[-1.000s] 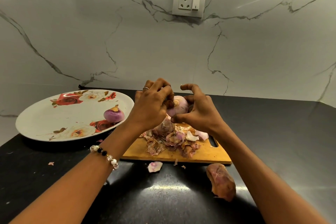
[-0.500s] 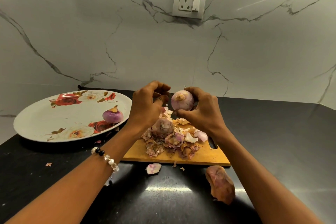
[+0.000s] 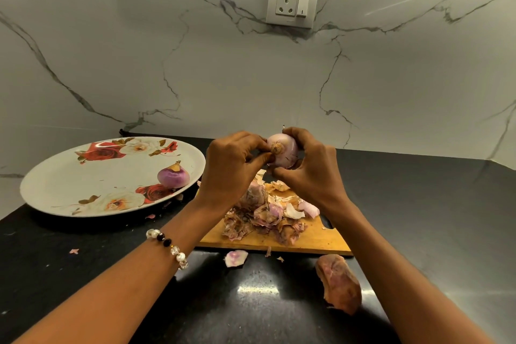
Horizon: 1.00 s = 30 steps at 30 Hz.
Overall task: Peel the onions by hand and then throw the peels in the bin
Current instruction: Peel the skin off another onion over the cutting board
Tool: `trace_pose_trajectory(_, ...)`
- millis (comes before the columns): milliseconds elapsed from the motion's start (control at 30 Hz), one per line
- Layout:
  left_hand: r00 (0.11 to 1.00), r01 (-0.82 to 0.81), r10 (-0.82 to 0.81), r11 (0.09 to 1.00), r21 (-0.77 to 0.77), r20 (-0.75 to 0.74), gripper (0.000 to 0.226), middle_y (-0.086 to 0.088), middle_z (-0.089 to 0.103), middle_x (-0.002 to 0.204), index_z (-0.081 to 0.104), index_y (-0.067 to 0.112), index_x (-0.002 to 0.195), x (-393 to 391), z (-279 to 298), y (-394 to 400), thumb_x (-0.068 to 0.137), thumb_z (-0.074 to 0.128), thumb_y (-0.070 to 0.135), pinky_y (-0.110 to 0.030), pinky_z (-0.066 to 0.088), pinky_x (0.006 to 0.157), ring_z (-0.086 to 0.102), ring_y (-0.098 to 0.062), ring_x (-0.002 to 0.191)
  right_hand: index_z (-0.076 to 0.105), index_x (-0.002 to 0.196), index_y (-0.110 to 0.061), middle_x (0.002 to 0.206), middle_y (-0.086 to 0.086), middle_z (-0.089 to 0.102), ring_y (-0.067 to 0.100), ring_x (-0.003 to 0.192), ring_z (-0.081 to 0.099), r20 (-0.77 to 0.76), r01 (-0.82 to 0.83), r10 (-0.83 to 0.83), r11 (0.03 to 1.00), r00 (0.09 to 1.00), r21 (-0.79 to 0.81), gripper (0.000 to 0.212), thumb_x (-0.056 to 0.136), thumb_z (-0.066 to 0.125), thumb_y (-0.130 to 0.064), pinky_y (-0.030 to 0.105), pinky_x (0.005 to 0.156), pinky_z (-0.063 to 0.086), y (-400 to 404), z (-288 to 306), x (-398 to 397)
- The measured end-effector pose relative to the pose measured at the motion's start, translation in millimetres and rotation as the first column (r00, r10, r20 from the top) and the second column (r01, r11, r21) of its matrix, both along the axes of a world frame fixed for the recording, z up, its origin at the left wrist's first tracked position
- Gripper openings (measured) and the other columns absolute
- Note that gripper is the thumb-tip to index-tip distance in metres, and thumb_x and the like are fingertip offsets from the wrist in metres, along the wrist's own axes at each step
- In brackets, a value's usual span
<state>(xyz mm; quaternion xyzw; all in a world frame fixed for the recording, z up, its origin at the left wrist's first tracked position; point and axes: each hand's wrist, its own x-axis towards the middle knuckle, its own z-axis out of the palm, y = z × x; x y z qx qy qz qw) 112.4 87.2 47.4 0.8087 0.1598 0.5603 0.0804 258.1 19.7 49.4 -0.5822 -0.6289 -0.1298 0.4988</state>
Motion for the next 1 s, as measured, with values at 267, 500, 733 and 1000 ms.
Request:
trace_pose_trajectory(267, 0.999, 0.01, -0.01, 1.0, -0.007, -0.03, 0.024, -0.008, 0.072, 0.097, 0.074, 0.004, 0.096, 2.2, -0.2, -1.0, 0.075, 0.079, 0.015, -0.024, 0.059, 0.069, 0.069, -0.016, 0.078, 0.06, 0.122, 0.001, 0.108, 0.011, 0.067, 0.016, 0.09, 0.064, 0.017, 0.02, -0.02, 1.0, 1.0, 0.009, 0.065, 0.067, 0.088, -0.019, 0.017, 0.076, 0.056, -1.0, 0.6, 2.4)
trace_pose_trajectory(500, 0.993, 0.099, -0.107, 0.986, -0.131, -0.057, 0.016, -0.008, 0.07, 0.105, 0.073, 0.004, 0.093, 3.3, 2.4, -0.9, 0.078, 0.077, 0.009, -0.01, 0.053, 0.074, 0.066, -0.011, 0.084, 0.063, 0.117, 0.0, 0.096, 0.0, 0.06, 0.009, 0.081, 0.059, -0.04, 0.025, -0.026, 1.0, 0.999, -0.012, 0.06, 0.067, 0.088, -0.022, 0.002, 0.07, 0.047, -1.9, 5.0, 9.5)
trace_pose_trajectory(733, 0.999, 0.013, -0.004, 0.979, -0.203, 0.042, 0.019, -0.002, 0.071, 0.102, 0.073, 0.011, 0.104, -0.6, 4.8, 5.6, 0.085, 0.069, 0.013, -0.014, 0.053, 0.071, 0.064, -0.008, 0.085, 0.059, 0.123, -0.002, 0.106, 0.0, 0.059, 0.009, 0.089, 0.057, -0.073, -0.01, 0.009, 1.0, 0.997, -0.013, 0.065, 0.066, 0.089, -0.016, 0.001, 0.072, 0.046, 0.3, 3.9, 8.3)
trace_pose_trajectory(1000, 0.997, -0.074, 0.074, 0.997, -0.011, 0.024, 0.026, -0.011, 0.073, 0.097, 0.074, 0.005, 0.099, 5.0, -4.0, 0.4, 0.075, 0.078, 0.015, -0.016, 0.048, 0.076, 0.066, -0.017, 0.087, 0.061, 0.12, -0.001, 0.102, 0.0, 0.059, 0.01, 0.087, 0.059, -0.066, -0.019, 0.017, 1.0, 0.998, -0.019, 0.064, 0.066, 0.089, -0.02, 0.002, 0.074, 0.048, 0.3, 0.4, -1.5)
